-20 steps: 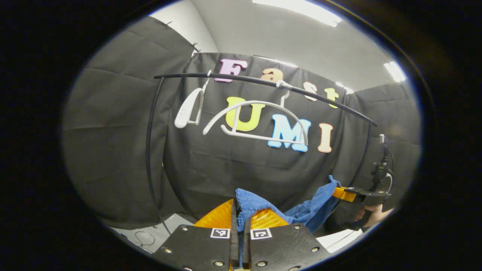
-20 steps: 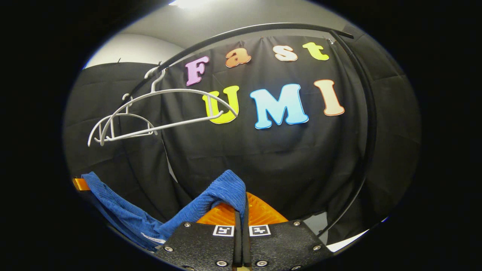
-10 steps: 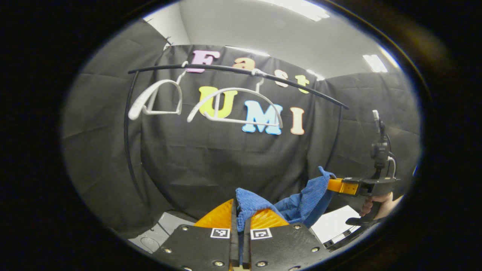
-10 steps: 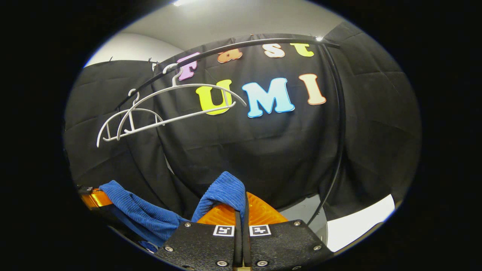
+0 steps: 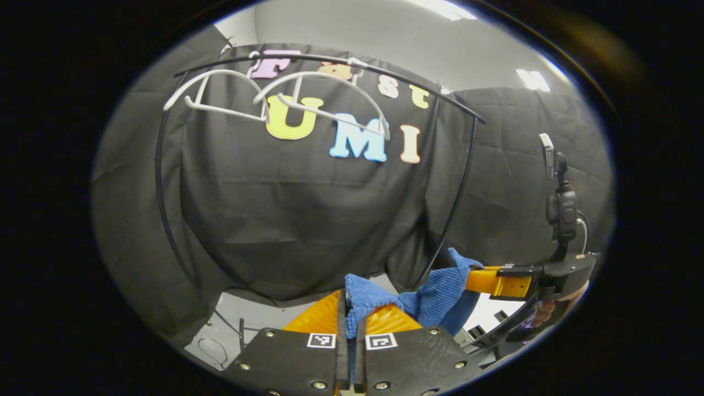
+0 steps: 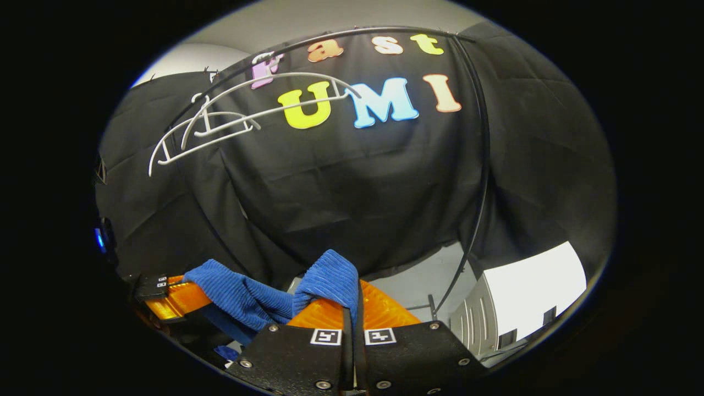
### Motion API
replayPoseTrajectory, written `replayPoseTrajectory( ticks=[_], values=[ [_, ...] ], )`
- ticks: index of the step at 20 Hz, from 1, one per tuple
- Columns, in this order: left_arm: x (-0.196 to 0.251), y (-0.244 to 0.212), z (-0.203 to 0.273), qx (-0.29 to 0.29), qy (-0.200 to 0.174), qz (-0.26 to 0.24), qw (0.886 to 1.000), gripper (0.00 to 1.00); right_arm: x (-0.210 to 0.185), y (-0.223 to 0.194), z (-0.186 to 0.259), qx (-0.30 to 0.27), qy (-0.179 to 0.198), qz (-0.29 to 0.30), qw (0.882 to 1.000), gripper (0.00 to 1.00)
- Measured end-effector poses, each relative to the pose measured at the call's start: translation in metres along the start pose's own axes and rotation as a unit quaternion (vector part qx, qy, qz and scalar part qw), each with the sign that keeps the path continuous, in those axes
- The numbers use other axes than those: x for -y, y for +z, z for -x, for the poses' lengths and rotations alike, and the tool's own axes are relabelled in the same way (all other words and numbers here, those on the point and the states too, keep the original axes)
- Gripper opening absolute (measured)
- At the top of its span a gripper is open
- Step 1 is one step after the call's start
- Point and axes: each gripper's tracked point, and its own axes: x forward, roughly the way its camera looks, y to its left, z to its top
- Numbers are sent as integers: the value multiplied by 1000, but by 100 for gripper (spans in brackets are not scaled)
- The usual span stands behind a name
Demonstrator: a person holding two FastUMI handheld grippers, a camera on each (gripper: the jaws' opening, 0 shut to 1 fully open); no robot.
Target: Grasp the clothes on the hanger with both hands and then place them into the laundry hamper below.
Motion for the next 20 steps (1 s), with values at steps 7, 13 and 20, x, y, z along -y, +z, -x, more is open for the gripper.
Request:
replayPoseTrajectory(
  ticks=[7,13,20],
  values=[
    [-10,-81,-41,-80,19,12,997,5,16,-82,-18,-75,-20,-6,997,2],
    [-23,-149,-77,-132,24,-10,991,5,34,-131,-47,-123,-39,-15,992,3],
    [-23,-227,-109,-192,20,3,981,7,40,-185,-56,-181,-57,-35,981,9]
  ],
)
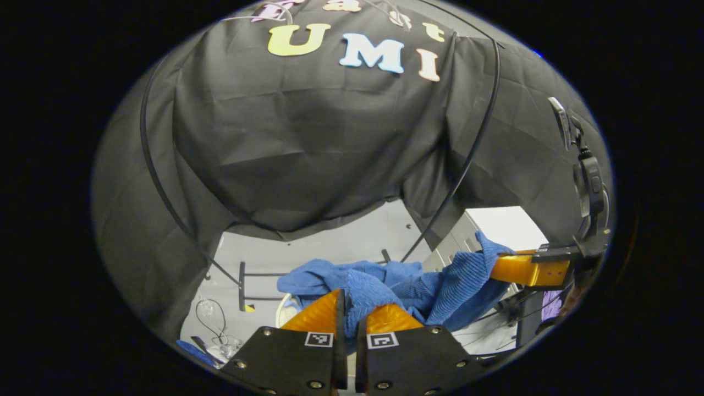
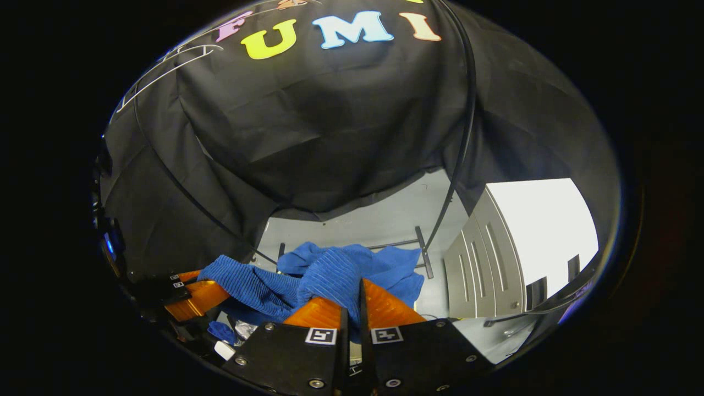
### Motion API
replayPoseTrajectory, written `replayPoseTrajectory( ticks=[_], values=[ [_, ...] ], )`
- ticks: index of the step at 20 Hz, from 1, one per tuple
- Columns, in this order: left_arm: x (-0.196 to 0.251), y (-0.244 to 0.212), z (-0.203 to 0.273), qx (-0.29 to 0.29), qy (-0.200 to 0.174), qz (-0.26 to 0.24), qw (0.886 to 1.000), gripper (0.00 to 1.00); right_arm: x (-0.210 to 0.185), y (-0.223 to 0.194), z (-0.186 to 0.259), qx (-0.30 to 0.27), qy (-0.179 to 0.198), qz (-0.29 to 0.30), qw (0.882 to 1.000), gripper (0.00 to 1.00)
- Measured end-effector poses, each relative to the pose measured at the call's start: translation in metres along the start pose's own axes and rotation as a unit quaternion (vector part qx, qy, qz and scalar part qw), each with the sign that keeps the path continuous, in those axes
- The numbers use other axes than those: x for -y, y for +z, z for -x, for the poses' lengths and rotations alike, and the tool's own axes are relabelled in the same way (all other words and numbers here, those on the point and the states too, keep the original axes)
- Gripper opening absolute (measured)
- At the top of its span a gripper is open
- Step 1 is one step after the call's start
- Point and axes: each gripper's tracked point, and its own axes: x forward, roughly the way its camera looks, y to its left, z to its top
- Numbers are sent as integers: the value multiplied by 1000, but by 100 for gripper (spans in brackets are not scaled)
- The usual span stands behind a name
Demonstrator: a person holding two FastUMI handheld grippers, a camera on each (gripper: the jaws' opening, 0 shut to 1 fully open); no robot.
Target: Grasp the clothes on the hanger with both hands and then place them into the laundry hamper below.
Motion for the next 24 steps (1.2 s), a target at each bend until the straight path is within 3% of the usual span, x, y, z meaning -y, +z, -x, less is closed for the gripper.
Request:
replayPoseTrajectory(
  ticks=[1,3,5,6,9,10,13,16,17,18,24],
  values=[
    [0,-10,-4,-8,0,2,1000,8,0,-8,-1,-8,0,4,1000,7],
    [-3,-24,-12,-33,6,3,999,7,1,-26,-6,-26,-3,11,1000,14],
    [-7,-44,-11,-52,13,0,999,18,1,-41,-8,-41,-4,11,999,22],
    [-8,-51,-12,-60,12,-1,998,16,0,-46,-6,-48,-5,13,999,39],
    [-5,-63,2,-67,5,3,998,76,6,-54,2,-59,-26,37,997,89],
    [-6,-60,10,-65,8,0,998,96,3,-51,8,-51,-19,36,998,95],
    [-7,-47,36,-50,12,-11,999,95,0,-38,28,-28,-14,24,999,92],
    [-3,-18,64,-21,8,-20,1000,95,5,-11,57,11,-26,19,999,96],
    [0,-6,76,-7,6,-24,1000,95,8,0,67,28,-32,17,999,92],
    [4,9,86,6,2,-28,1000,94,11,14,80,46,-36,12,998,95],
    [26,126,159,119,-5,-54,991,95,39,100,154,171,-70,-17,983,95]
  ],
)
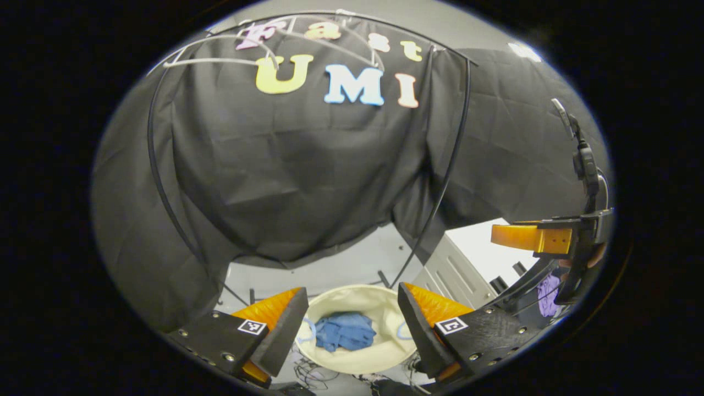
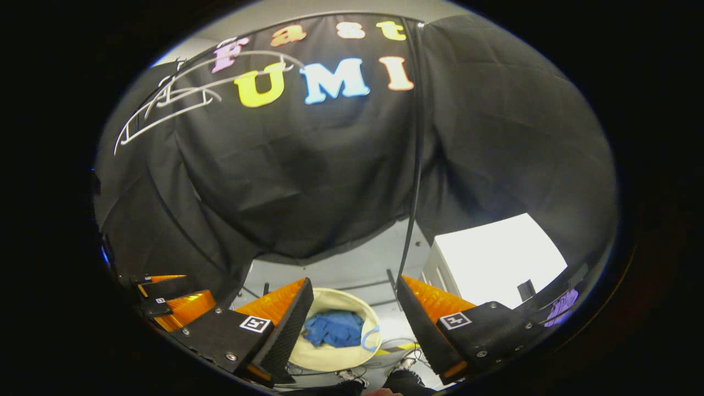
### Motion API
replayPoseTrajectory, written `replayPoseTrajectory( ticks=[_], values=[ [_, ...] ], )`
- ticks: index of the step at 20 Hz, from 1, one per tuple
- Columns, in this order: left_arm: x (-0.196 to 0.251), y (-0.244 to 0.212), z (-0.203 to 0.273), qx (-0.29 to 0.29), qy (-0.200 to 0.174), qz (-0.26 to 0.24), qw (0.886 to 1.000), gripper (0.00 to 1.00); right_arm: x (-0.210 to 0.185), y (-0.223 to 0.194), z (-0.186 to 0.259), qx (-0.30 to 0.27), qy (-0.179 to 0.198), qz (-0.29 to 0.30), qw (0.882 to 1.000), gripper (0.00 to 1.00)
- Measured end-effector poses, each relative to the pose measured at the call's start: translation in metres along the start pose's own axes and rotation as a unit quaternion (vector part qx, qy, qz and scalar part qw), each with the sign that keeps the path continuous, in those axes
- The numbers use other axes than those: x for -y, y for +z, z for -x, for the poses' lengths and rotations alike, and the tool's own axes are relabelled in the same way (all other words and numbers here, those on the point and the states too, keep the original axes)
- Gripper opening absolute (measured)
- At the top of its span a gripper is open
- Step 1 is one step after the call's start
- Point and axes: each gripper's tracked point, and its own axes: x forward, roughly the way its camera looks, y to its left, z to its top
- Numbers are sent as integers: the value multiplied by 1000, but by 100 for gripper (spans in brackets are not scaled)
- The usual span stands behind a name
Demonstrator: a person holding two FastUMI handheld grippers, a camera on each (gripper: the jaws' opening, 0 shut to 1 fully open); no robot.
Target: Grasp the clothes on the hanger with both hands and then place them into the laundry hamper below.
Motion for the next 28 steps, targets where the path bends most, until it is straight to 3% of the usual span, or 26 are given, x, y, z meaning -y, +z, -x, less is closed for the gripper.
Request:
replayPoseTrajectory(
  ticks=[5,6,7,8,10,12,17,19,20,22,25,26,28],
  values=[
    [23,127,55,120,30,0,992,94,26,78,27,102,-9,-9,995,96],
    [28,154,64,143,40,2,989,94,30,93,33,121,-7,-9,993,92],
    [33,176,72,163,47,4,985,94,34,106,39,139,-1,-10,990,92],
    [40,197,81,180,54,5,982,94,39,121,44,153,5,-12,988,99],
    [54,222,102,207,72,3,976,94,54,148,49,174,12,-11,985,95],
    [68,240,121,224,102,-2,969,94,72,174,66,202,19,-9,979,91],
    [79,269,152,254,196,6,947,94,123,231,105,277,32,-3,960,95],
    [91,276,169,270,213,26,939,94,145,243,110,293,31,4,956,99],
    [98,279,178,280,219,36,934,94,156,247,113,300,31,8,953,91],
    [115,282,204,306,232,41,922,94,178,251,122,313,27,14,949,95],
    [132,282,237,334,252,32,908,94,202,250,133,321,18,23,947,90],
    [135,280,242,337,254,37,906,94,206,248,136,320,14,27,947,99],
    [139,269,249,336,254,54,906,94,214,243,138,318,10,32,947,95]
  ],
)
